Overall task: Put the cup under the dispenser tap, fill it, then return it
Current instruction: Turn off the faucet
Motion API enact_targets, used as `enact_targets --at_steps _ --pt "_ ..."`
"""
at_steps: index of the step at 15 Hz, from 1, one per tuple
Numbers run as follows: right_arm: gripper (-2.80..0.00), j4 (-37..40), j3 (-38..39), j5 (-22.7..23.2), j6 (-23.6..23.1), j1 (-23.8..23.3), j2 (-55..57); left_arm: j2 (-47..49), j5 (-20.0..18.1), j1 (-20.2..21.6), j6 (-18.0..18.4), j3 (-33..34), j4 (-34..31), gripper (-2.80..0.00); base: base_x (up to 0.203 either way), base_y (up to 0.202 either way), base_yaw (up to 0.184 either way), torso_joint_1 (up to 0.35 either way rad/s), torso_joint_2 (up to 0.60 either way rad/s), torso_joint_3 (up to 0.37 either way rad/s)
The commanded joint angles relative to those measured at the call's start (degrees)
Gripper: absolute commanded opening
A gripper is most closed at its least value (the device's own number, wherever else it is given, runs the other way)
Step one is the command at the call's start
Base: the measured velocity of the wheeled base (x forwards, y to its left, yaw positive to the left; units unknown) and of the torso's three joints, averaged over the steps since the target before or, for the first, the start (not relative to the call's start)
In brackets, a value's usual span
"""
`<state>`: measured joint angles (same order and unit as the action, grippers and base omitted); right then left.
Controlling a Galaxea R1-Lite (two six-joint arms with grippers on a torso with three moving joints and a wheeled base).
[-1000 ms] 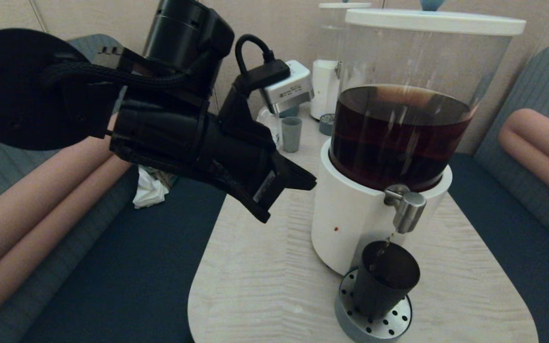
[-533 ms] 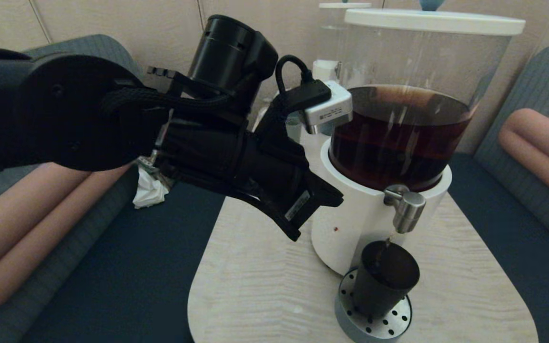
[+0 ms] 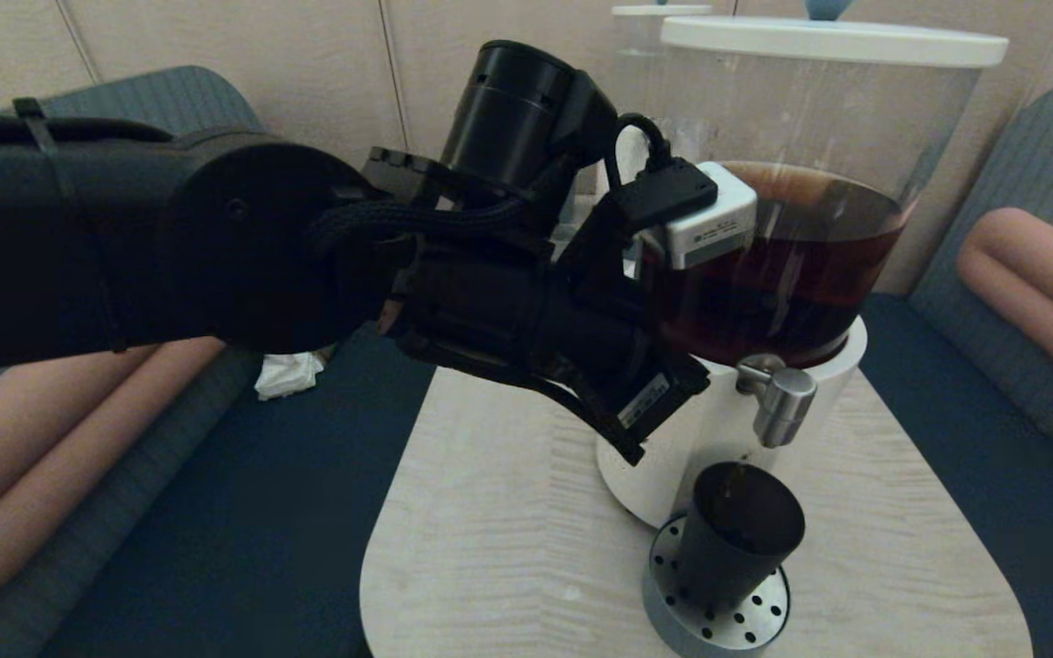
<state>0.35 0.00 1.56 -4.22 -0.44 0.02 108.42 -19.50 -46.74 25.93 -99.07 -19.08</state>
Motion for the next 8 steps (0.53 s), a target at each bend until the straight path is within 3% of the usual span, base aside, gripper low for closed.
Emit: enact_targets --at_steps 1,8 --pt "-2.8 0.0 0.0 0.0 -0.1 0.0 -0.2 1.3 -0.1 -0.4 0.1 -0.4 0.6 -2.8 0.0 0.0 0.0 0.0 0.0 0.0" --pt "-2.8 0.0 0.0 0.0 -0.1 0.0 -0.2 1.6 0.0 -0.5 -0.2 -0.5 1.7 -2.8 0.0 0.0 0.0 0.0 0.0 0.0"
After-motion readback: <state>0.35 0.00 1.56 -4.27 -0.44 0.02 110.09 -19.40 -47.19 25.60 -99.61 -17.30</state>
